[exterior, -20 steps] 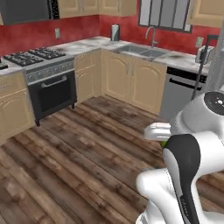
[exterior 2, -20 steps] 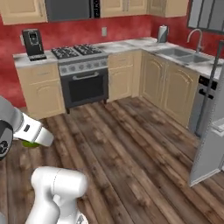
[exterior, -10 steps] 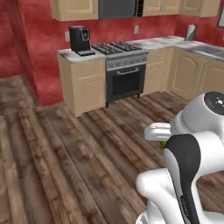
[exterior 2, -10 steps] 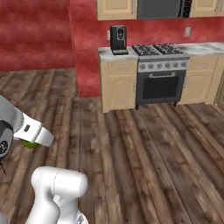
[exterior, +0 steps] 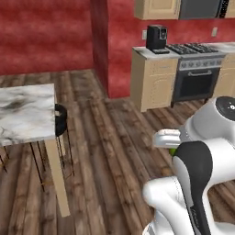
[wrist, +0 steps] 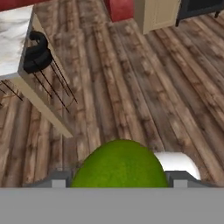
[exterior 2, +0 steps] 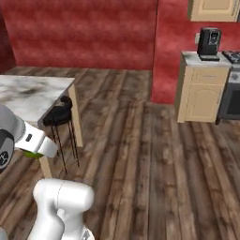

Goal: Grab the lime and lemon from the fridge, place them in the blender, close the lid, and turn on the blender to create a marinade.

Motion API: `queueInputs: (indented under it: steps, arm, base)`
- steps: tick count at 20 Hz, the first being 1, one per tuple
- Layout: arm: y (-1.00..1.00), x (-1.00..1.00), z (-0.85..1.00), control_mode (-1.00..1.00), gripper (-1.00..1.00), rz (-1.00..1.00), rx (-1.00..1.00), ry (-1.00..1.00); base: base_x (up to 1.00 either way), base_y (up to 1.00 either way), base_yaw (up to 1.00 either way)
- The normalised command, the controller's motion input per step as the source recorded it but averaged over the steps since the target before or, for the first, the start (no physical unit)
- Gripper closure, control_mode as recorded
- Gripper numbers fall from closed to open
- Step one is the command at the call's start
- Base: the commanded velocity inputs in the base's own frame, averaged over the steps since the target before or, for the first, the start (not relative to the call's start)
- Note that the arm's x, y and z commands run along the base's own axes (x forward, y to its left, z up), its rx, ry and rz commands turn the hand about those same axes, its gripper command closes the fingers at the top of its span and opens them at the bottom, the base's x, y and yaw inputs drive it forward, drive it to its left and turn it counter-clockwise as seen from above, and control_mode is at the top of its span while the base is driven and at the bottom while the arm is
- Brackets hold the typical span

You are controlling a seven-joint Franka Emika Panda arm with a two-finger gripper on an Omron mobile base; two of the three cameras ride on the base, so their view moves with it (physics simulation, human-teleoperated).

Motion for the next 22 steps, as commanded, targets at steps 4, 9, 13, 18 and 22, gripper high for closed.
queueInputs:
  steps: [4, 9, 13, 18, 22]
  arm:
    - [0.00, 0.00, 0.00, 1.00, 1.00, 0.00, 0.00, 0.00]
    - [0.00, 0.00, 0.00, 1.00, 1.00, 0.00, 0.00, 0.00]
    - [0.00, 0.00, 0.00, 1.00, 1.00, 0.00, 0.00, 0.00]
    - [0.00, 0.00, 0.00, 1.00, 1.00, 0.00, 0.00, 0.00]
    - [0.00, 0.00, 0.00, 1.00, 1.00, 0.00, 0.00, 0.00]
  base:
    - [-0.05, 1.00, 0.30]
    - [0.52, 1.00, 0.12]
    - [0.86, 1.00, 0.03]
    - [0.78, 1.00, 0.02]
    - [0.63, 0.60, 0.03]
